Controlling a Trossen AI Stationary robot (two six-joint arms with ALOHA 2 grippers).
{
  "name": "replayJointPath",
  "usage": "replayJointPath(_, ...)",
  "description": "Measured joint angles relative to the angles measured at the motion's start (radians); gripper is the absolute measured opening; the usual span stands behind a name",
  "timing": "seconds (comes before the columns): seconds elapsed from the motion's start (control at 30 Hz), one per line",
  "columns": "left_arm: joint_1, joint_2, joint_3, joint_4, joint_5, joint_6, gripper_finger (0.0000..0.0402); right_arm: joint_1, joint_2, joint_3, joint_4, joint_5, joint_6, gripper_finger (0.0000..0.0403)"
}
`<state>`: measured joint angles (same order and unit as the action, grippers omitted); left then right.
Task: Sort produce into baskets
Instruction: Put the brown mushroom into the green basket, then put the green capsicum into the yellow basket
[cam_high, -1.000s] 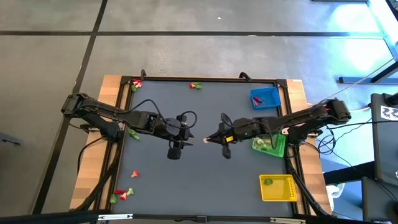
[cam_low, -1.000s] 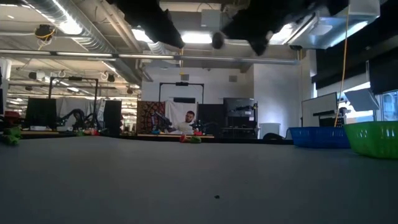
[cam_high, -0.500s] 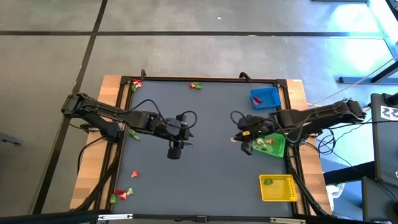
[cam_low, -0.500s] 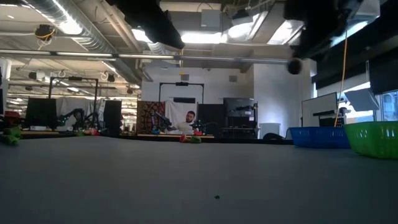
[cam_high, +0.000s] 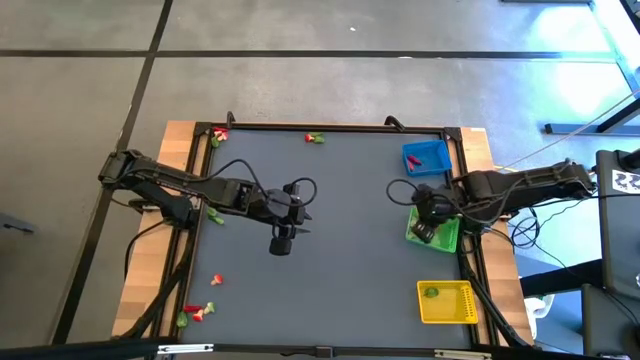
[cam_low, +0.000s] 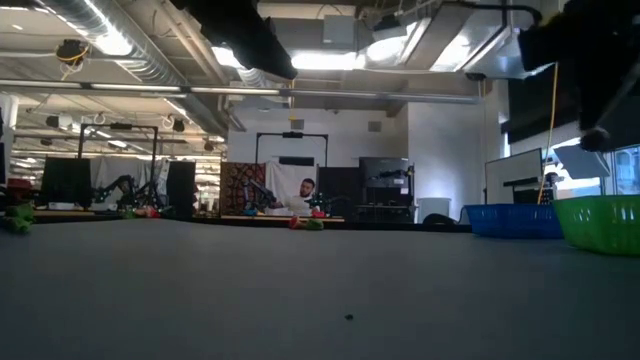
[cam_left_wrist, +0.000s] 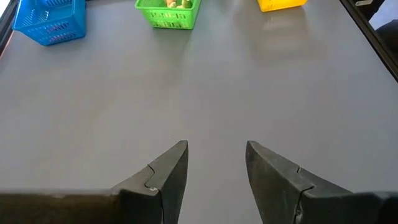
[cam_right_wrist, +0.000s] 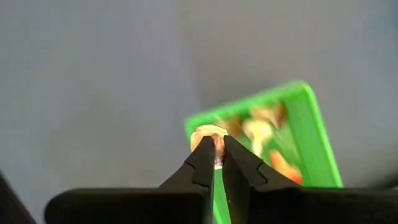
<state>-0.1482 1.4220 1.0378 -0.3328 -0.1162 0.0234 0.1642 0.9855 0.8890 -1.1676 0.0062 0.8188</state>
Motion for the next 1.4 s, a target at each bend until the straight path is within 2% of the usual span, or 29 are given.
replayJointPath(0.17,0.000,0.000,0.000,0.000,0.000,-0.001,0.0159,0.000,-0.001,0.000,-0.096,0.003,0.067,0.0019)
replayJointPath(0.57,0.000,0.000,0.000,0.000,0.000,-0.030,0.0159,0.000,0.000,-0.001,-0.098,0.080,0.140,0.0019)
replayJointPath(0.9,-0.002,0.000,-0.001,-0.029,0.000,-0.053,0.0159,0.000,0.000,-0.189,-0.073,-0.006,0.201,0.0019)
replayJointPath(1.1,-0.002,0.000,-0.001,-0.030,0.001,-0.052,0.0159,0.000,0.000,-0.187,-0.040,0.001,0.200,0.0021)
replayJointPath(1.2,-0.002,0.000,-0.001,-0.029,0.001,-0.051,0.0159,0.000,0.000,-0.188,-0.042,0.001,0.200,0.0044)
replayJointPath(1.4,-0.002,0.000,-0.001,-0.028,0.000,-0.051,0.0159,0.000,0.000,-0.188,-0.041,0.001,0.202,0.0129)
